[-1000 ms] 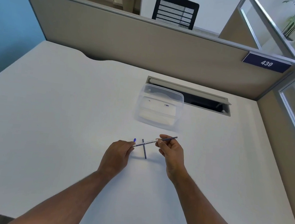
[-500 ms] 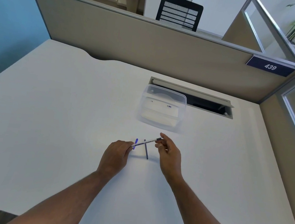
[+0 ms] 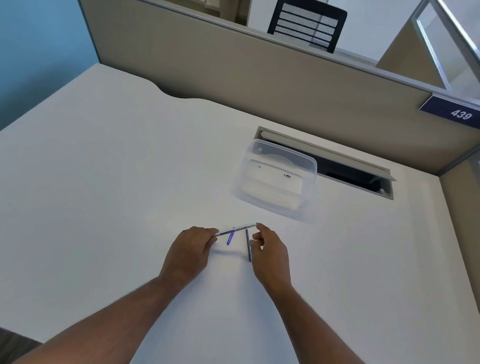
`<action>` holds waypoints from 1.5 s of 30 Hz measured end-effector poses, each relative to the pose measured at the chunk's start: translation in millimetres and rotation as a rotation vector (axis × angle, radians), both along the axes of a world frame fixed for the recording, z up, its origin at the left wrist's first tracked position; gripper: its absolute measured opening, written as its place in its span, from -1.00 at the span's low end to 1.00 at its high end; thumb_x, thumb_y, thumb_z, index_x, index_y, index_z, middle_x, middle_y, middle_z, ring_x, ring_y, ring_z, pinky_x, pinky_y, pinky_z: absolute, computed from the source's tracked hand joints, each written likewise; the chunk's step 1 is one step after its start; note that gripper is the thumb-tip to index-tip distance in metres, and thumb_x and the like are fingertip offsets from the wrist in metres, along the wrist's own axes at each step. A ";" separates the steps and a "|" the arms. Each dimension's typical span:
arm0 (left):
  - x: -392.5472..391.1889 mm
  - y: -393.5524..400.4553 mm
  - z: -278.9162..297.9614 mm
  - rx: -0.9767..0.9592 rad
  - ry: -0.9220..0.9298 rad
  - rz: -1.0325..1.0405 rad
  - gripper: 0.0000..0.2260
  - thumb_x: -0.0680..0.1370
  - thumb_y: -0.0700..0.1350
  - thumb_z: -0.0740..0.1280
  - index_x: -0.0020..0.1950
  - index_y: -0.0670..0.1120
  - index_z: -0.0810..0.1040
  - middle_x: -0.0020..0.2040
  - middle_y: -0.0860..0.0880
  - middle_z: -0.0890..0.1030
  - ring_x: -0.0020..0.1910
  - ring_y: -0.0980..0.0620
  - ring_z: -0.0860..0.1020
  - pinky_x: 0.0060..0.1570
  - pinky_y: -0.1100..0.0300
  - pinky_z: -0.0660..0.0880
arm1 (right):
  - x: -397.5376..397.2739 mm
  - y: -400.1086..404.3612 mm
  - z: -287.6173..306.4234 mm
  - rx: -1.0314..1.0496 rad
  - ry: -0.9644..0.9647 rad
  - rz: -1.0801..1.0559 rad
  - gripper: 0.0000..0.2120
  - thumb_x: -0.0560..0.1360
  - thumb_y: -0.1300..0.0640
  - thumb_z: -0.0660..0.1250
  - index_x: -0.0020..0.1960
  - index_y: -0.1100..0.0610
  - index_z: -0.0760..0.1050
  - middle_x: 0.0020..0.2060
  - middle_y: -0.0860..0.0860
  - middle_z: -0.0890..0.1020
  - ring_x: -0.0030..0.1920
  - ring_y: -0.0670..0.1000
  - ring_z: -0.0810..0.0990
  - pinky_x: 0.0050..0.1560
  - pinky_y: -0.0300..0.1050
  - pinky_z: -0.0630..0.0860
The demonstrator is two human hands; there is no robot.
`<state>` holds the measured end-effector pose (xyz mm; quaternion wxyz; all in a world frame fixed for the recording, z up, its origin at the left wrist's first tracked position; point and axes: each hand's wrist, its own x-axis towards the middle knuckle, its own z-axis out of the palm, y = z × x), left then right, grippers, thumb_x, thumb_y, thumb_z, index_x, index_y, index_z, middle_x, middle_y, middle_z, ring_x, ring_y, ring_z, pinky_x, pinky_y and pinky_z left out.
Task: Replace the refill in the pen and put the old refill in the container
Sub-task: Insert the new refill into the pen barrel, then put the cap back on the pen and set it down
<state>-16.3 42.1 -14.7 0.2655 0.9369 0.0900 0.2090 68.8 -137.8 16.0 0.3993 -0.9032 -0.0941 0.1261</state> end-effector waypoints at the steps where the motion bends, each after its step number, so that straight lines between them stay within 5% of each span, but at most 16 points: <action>1: 0.3 2.3 0.3 -0.007 0.006 0.010 -0.85 0.57 -0.21 0.34 0.08 -0.18 0.66 -0.09 -0.07 0.70 -0.13 -0.14 0.64 -0.10 0.05 0.56 | 0.7 4.1 -2.0 -0.037 -0.011 0.030 -0.66 0.62 0.20 0.22 0.37 0.07 0.51 0.08 -0.05 0.62 0.10 0.01 0.59 0.17 -0.08 0.51; 3: 0.7 6.1 0.8 -0.008 0.008 0.020 -0.85 0.56 -0.22 0.35 0.08 -0.18 0.65 -0.07 -0.07 0.70 -0.12 -0.15 0.64 -0.09 0.04 0.57 | 2.8 12.4 -6.5 -0.114 -0.038 0.092 -0.75 0.60 0.21 0.23 0.24 0.11 0.54 0.03 0.00 0.62 0.05 0.07 0.60 0.06 -0.09 0.50; 12: 0.4 20.0 -1.5 -0.024 0.005 0.058 -0.83 0.57 -0.19 0.31 0.08 -0.18 0.65 -0.05 -0.07 0.71 -0.10 -0.13 0.64 -0.05 0.03 0.57 | 15.7 46.2 -16.0 -0.248 -0.030 0.207 -0.70 0.59 0.20 0.33 0.30 0.22 0.54 0.13 0.14 0.59 0.13 0.16 0.59 0.13 0.00 0.52; 19: 1.0 26.6 -4.3 -0.036 0.010 0.091 -0.87 0.56 -0.25 0.39 0.08 -0.18 0.65 -0.06 -0.07 0.70 -0.10 -0.13 0.64 -0.05 0.03 0.56 | 21.1 62.5 -16.2 -0.355 -0.072 0.261 -0.87 0.57 0.18 0.36 -0.07 0.25 0.51 0.01 0.17 0.55 0.03 0.21 0.55 -0.04 -0.04 0.43; 26: 2.7 27.5 -7.9 -0.062 0.029 0.099 -0.86 0.55 -0.26 0.39 0.09 -0.19 0.66 -0.06 -0.08 0.71 -0.09 -0.14 0.64 -0.04 0.03 0.55 | 12.8 66.1 -14.7 -0.370 -0.106 0.317 -0.98 0.51 0.33 0.29 -0.10 0.27 0.47 -0.03 0.16 0.51 -0.03 0.19 0.51 -0.09 -0.01 0.44; 31: 2.0 25.3 -9.8 -0.068 0.029 0.095 -0.86 0.54 -0.27 0.40 0.08 -0.19 0.66 -0.06 -0.09 0.71 -0.10 -0.14 0.64 -0.04 0.04 0.55 | 7.0 63.8 -13.4 -0.331 -0.087 0.312 -0.77 0.45 0.44 0.14 -0.02 0.26 0.51 -0.04 0.17 0.54 -0.02 0.22 0.53 -0.06 0.02 0.45; 37: -0.2 21.7 -9.6 -0.079 0.058 0.091 -0.86 0.58 -0.24 0.36 0.11 -0.17 0.65 -0.04 -0.07 0.70 -0.05 -0.13 0.63 0.00 0.03 0.54 | 19.5 54.8 10.1 0.060 0.048 -0.185 -0.76 0.60 0.24 0.21 0.15 0.08 0.59 0.06 0.07 0.66 0.08 0.13 0.62 0.11 0.02 0.52; 40: 0.1 16.4 -8.1 -0.093 0.071 0.092 -0.85 0.59 -0.22 0.34 0.12 -0.16 0.65 -0.04 -0.06 0.70 -0.04 -0.12 0.62 0.02 0.03 0.52 | 29.8 41.4 26.8 0.390 0.201 -0.373 -0.82 0.59 0.28 0.27 0.05 0.07 0.60 -0.12 0.03 0.71 -0.01 0.13 0.71 -0.01 0.00 0.59; 45: 3.8 4.2 -2.6 -0.073 0.060 0.048 -0.87 0.57 -0.24 0.36 0.09 -0.17 0.65 -0.08 -0.07 0.70 -0.09 -0.14 0.62 -0.04 0.02 0.53 | 32.5 21.4 43.0 0.697 0.347 -0.447 -0.87 0.59 0.31 0.29 0.05 0.12 0.56 -0.11 0.06 0.77 -0.11 0.02 0.78 -0.16 -0.16 0.60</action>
